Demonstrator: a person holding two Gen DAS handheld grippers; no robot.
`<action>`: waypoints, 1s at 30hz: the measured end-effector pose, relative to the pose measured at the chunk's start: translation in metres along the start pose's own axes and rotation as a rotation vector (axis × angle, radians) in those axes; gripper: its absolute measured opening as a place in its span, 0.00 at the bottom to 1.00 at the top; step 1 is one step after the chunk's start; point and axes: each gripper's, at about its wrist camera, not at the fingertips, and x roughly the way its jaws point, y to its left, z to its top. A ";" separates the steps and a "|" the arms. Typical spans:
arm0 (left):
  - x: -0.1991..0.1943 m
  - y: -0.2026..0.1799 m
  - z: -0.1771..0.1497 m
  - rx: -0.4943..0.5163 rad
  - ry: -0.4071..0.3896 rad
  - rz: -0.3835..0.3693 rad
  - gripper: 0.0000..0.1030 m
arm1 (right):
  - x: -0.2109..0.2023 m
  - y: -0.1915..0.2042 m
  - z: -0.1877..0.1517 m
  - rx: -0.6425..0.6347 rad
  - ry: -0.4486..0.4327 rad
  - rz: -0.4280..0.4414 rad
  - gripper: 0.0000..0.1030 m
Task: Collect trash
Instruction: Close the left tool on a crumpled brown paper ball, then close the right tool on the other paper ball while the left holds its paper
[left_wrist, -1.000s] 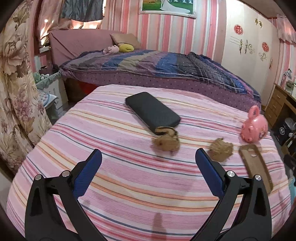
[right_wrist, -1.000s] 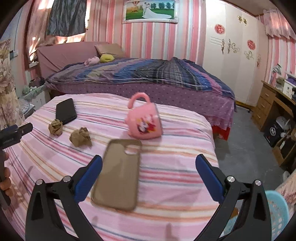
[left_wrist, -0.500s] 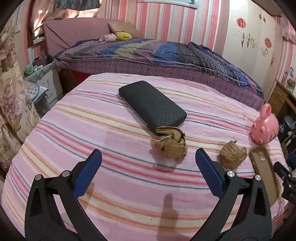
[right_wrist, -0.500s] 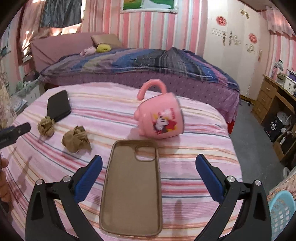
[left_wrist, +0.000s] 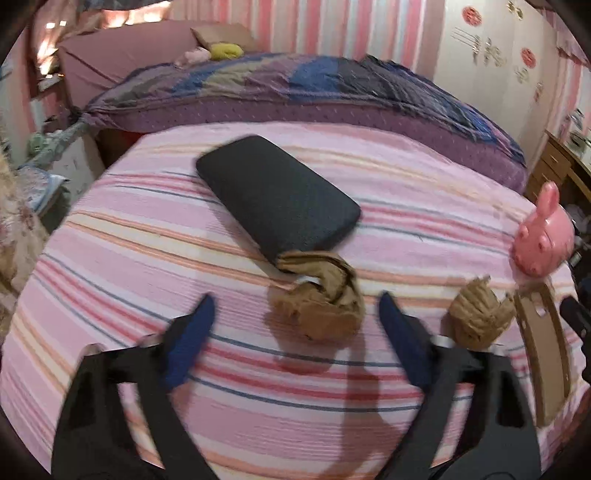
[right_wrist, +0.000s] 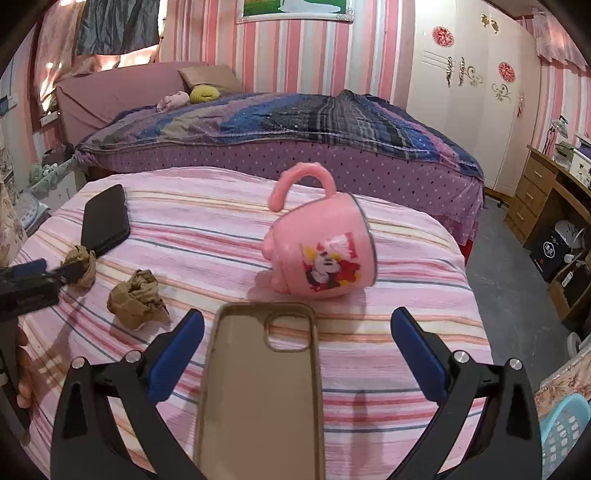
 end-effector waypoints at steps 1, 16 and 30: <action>0.001 0.000 0.000 0.000 0.006 -0.014 0.64 | 0.001 0.003 -0.001 -0.010 -0.014 -0.009 0.96; -0.032 0.022 -0.016 0.020 -0.022 -0.019 0.50 | 0.003 0.056 -0.001 -0.093 -0.013 0.105 0.96; -0.044 0.046 -0.021 -0.030 0.000 0.062 0.50 | 0.021 0.102 0.000 -0.212 0.052 0.192 0.52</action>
